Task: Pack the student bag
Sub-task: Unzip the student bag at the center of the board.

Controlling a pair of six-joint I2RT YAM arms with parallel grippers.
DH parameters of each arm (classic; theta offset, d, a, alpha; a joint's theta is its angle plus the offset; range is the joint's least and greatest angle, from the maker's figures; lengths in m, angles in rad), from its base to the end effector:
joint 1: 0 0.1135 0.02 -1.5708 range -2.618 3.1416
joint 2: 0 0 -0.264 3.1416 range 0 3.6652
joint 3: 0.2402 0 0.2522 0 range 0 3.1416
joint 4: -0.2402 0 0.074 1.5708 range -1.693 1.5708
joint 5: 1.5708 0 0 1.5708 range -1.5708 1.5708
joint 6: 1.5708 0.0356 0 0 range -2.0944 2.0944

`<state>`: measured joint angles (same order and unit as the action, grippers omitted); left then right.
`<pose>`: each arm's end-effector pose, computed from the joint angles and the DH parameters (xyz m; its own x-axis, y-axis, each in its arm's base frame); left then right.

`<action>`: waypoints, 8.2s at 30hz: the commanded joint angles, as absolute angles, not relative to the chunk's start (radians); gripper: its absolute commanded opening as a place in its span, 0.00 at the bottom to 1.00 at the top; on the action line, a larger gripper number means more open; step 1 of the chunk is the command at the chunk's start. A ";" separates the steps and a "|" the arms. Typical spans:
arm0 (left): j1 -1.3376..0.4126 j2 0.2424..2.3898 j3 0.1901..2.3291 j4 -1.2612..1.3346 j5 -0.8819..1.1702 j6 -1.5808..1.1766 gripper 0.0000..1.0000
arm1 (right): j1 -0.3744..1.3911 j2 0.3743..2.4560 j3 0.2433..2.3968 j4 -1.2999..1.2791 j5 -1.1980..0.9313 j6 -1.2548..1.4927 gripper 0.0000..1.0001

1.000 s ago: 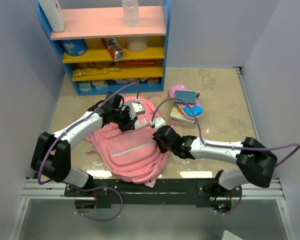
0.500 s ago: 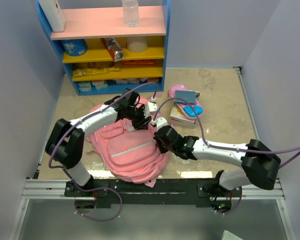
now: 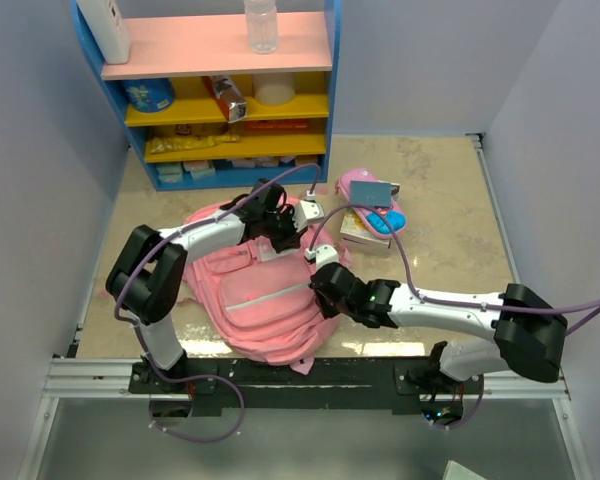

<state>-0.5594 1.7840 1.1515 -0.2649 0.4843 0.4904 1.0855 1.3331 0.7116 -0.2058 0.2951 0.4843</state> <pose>0.3088 -0.2129 0.1926 -0.2474 0.6467 -0.7216 0.9435 0.3304 -0.0273 0.1328 0.2296 0.1967 -0.6552 -0.2874 -0.6987 -0.5078 0.8522 0.1257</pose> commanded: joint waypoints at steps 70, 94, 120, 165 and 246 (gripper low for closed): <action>-0.112 1.447 0.839 -0.467 0.462 0.838 0.70 | 1.146 1.641 0.982 -0.084 0.379 0.503 0.00; -0.245 1.531 0.736 -0.219 0.380 0.437 0.10 | 1.292 1.752 1.141 -0.124 0.285 0.485 0.00; -0.094 1.574 1.003 -0.428 0.516 0.434 0.02 | 1.350 1.806 1.177 -0.032 0.393 0.506 0.00; -0.095 1.563 0.752 -0.184 0.242 0.377 0.00 | 1.362 2.042 1.492 0.012 0.153 0.316 0.00; -0.245 1.143 0.781 -0.566 0.548 0.693 0.76 | 0.920 1.683 0.957 0.262 -0.166 0.814 0.60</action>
<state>-0.2394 1.1702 0.7868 -0.5720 0.5423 0.6720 0.9226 1.6650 0.9127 0.1810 -0.1280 0.7837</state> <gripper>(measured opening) 0.754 0.603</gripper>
